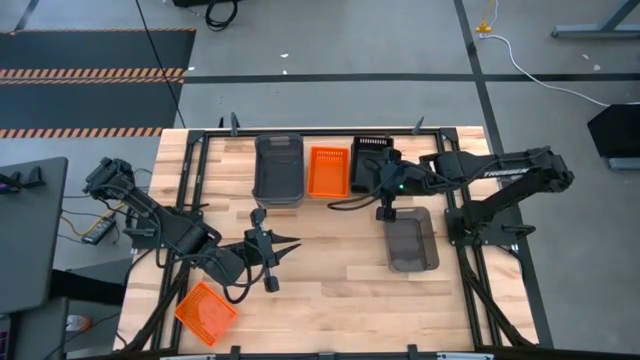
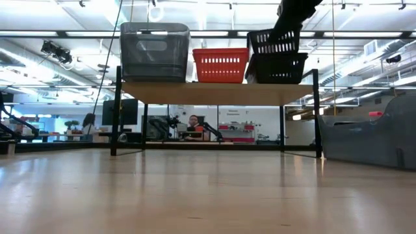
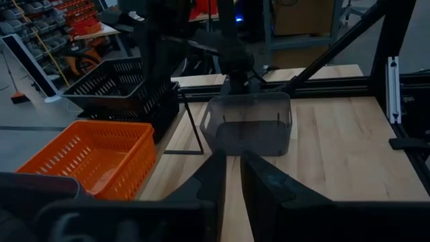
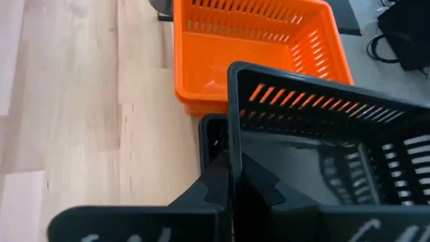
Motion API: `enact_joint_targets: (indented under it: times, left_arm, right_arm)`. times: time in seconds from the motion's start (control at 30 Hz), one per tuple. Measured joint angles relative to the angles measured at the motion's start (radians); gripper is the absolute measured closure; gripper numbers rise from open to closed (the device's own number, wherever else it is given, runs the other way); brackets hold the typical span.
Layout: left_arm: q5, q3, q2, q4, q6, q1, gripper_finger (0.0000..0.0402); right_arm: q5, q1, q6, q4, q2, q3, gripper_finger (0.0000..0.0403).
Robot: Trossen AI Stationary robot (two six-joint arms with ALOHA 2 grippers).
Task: Stack baskets on shelf by color
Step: Stack the black bin on the black bin on the shelf, then stack the gray bin on the gray bin on the shelf
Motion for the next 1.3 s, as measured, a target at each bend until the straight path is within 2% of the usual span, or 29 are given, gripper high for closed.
enact_joint_targets:
  times: [0.27,0.43,0.6,0.77,1.07,1.23,1.3]
  left_arm:
    - [0.0,0.0,0.0,0.0,0.0,0.0,0.035]
    - [0.0,0.0,0.0,0.0,0.0,0.0,0.0353]
    - [0.0,0.0,0.0,0.0,0.0,0.0,0.0347]
    - [0.0,0.0,0.0,-0.009,0.0,0.001,0.0346]
    - [0.0,0.0,0.0,-0.022,0.0,0.003,0.0347]
    - [0.0,0.0,0.0,-0.023,0.0,0.003,0.0345]
    - [0.0,0.0,0.0,-0.023,0.0,0.003,0.0347]
  right_arm:
    - [0.009,-0.002,0.012,-0.032,0.0,0.0,0.034]
    - [0.016,-0.002,0.023,-0.033,0.0,0.0,0.0296]
    - [0.079,-0.002,0.035,-0.033,0.0,0.0,0.0243]
    - [0.071,0.01,0.049,-0.032,-0.013,0.0,0.0207]
    - [-0.028,0.143,0.154,-0.08,-0.063,0.0,0.0202]
    - [-0.147,0.246,0.323,-0.197,-0.05,0.0,0.0208]
    - [-0.158,0.297,0.391,-0.244,-0.037,-0.009,0.021]
